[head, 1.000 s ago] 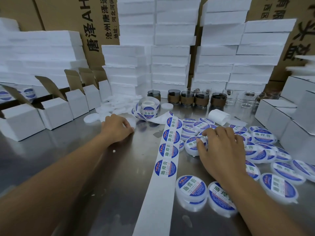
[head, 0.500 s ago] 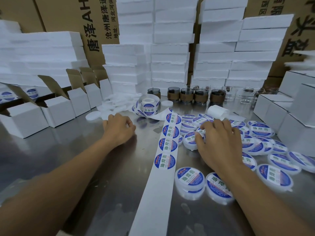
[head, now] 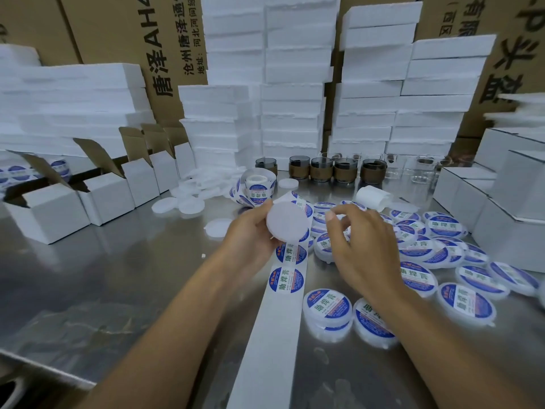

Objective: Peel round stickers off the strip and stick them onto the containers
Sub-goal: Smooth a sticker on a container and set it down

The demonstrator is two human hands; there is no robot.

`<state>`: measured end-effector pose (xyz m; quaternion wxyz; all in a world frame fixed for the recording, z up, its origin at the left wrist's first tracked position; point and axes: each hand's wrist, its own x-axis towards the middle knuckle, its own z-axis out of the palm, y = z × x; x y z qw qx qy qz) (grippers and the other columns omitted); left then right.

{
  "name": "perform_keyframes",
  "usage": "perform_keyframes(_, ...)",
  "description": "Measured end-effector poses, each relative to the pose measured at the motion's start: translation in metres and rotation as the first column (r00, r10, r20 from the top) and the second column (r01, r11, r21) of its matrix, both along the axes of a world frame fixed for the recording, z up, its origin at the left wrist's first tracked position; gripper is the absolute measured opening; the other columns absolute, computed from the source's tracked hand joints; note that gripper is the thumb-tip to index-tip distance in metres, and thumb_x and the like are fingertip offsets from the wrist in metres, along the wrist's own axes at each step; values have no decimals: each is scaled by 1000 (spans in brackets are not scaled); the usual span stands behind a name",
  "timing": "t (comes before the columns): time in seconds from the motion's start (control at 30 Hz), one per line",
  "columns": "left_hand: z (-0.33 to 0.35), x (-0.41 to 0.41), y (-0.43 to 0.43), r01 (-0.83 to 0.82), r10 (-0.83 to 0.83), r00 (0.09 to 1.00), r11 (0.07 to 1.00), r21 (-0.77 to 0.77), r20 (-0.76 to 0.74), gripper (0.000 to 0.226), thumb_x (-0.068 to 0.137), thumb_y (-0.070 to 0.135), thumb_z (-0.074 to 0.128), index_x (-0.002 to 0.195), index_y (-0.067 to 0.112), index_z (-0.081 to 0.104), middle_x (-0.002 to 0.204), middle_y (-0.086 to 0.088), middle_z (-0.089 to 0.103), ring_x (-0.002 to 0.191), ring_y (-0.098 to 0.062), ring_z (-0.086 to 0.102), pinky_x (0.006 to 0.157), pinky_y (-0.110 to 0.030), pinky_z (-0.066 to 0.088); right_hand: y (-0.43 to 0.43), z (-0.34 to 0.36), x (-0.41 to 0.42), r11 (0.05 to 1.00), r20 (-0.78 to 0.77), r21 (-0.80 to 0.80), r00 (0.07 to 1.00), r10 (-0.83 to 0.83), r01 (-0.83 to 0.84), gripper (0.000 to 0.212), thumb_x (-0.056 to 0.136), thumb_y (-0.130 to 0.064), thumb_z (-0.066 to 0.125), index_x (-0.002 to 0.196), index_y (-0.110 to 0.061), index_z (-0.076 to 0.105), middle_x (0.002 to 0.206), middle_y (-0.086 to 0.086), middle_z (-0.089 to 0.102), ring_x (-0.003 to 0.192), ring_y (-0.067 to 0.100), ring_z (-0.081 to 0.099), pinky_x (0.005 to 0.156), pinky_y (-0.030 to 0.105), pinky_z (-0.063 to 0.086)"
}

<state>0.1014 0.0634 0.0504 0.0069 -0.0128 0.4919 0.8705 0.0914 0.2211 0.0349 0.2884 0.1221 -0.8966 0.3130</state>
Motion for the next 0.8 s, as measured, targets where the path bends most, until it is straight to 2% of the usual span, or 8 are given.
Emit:
perform_keyframes(0.07,-3,1,0,80,-80,997,997,16,0,34,100,21,34,121,2,53,124,-17,60,116,-30,54,98,-40,43,-4,0,2,959,95,-249,982,163,-134,30,93,-39,42,102,-22,64,79,-11,61,88,10,55,79,26,44)
perform_keyframes(0.17,-7,-1,0,150,-150,989,989,14,-1,30,100,22,34,109,5,56,110,-14,66,102,-25,62,89,-37,48,-10,2,5,797,173,-535,887,428,-280,22,93,-30,49,82,-26,67,61,-14,63,60,-1,56,54,6,40)
perform_keyframes(0.27,-11,-4,-2,191,-192,981,981,-34,-32,35,99,27,34,111,4,56,111,-14,67,103,-24,62,95,-38,48,-10,5,5,712,198,-633,826,527,-303,18,90,-23,57,76,-29,67,56,-14,63,48,-2,51,46,11,41)
perform_keyframes(0.37,-13,-6,-2,179,-182,980,983,-46,-80,37,96,38,38,97,8,60,92,-10,72,87,-20,68,75,-33,56,-12,4,5,670,223,-690,801,555,-272,11,88,-21,60,81,-25,68,56,-10,65,47,-2,52,48,13,42)
perform_keyframes(0.53,-22,-8,7,82,-123,970,978,-193,-210,34,78,38,58,91,6,57,82,-12,63,77,-23,60,68,-33,51,-19,1,9,640,225,-728,797,560,-245,10,87,-21,62,79,-19,67,55,-4,67,45,-2,55,47,10,43)
perform_keyframes(0.63,-24,-9,5,71,-113,968,980,-188,-226,22,80,28,61,90,9,58,71,-3,64,67,-19,61,62,-30,53,-17,1,11,703,226,-666,830,510,-251,14,87,-29,62,80,-18,67,57,-2,68,48,2,57,49,15,44)
perform_keyframes(0.73,-24,-12,1,43,-67,979,991,-127,-194,14,83,22,60,92,11,62,70,2,69,68,-10,65,62,-24,55,-12,-5,10,942,180,-235,942,283,-238,24,89,-43,53,83,-21,60,59,-2,63,59,13,58,58,30,46)
perform_keyframes(0.8,-24,-14,-2,15,-25,985,998,-58,-172,10,87,17,57,94,12,63,73,3,71,69,-7,67,62,-22,55,-11,-7,10,980,121,3,973,196,-197,19,91,-44,49,89,-26,54,61,-8,59,66,13,57,62,32,45)
